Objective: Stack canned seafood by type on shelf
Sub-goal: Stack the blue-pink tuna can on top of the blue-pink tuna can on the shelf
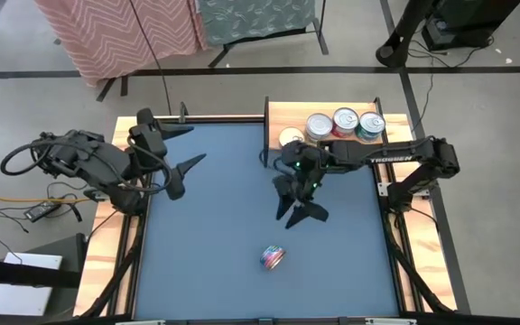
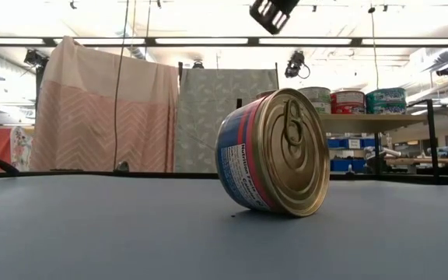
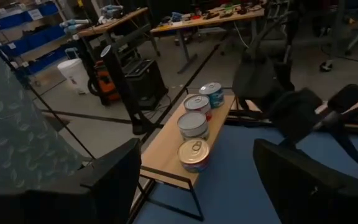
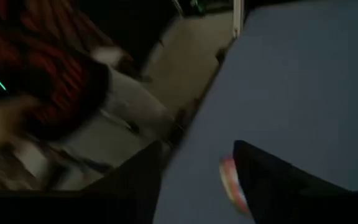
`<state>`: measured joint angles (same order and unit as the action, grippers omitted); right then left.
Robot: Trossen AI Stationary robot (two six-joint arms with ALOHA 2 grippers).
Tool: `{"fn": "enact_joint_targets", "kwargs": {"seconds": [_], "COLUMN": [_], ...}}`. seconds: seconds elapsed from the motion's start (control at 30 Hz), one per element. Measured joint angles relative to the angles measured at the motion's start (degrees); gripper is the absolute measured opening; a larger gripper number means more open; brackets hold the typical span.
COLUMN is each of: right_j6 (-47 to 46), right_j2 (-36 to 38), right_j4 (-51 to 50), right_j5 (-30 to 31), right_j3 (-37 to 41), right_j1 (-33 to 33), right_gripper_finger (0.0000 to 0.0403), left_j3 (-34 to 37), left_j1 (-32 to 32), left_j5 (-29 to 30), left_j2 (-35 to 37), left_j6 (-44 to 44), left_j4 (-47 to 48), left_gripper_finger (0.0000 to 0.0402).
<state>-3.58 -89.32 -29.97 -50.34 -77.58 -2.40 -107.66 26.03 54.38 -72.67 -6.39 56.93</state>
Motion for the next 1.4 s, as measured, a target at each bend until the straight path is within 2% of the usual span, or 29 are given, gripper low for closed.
{"fn": "enact_joint_targets", "kwargs": {"seconds": [0.1,0.2,0.27,0.47,0.53,0.7,0.93,1.4], "right_j6": [13.35,29.63,35.07,39.59,41.11,39.24,35.20,34.48], "right_j2": [-2.08,-5.16,-7.44,-13.47,-15.25,-17.48,-17.47,-17.47], "right_j4": [-10.89,-22.69,-25.68,-25.77,-25.20,-24.08,-20.63,-12.78], "right_j5": [7.98,23.34,29.89,33.70,34.08,29.71,26.27,23.16], "right_j3": [-4.72,-7.83,-8.24,-8.31,-8.31,-8.31,-8.31,-8.31], "right_j1": [2.50,5.27,6.56,10.41,11.44,12.43,13.96,14.64], "right_gripper_finger": [0.0233,0.0255,0.0262,0.0262,0.0261,0.0266,0.0273,0.0285], "left_j3": [0.00,0.00,-0.02,-0.02,-0.02,-0.01,-0.02,-0.02], "left_j1": [0.01,-0.03,-0.03,-0.04,-0.05,-0.05,-0.05,-0.05], "left_j5": [0.91,2.30,3.09,4.29,4.27,4.28,5.25,5.45], "left_j2": [0.39,0.44,0.38,0.38,0.35,0.35,0.35,0.31], "left_j6": [0.10,0.06,-0.28,-2.05,-3.01,-3.19,-3.13,-4.82], "left_j4": [-0.03,-0.18,-0.25,-0.40,-0.40,-0.40,-0.40,-0.47], "left_gripper_finger": [0.0312,0.0312,0.0312,0.0312,0.0312,0.0312,0.0312,0.0312]}}
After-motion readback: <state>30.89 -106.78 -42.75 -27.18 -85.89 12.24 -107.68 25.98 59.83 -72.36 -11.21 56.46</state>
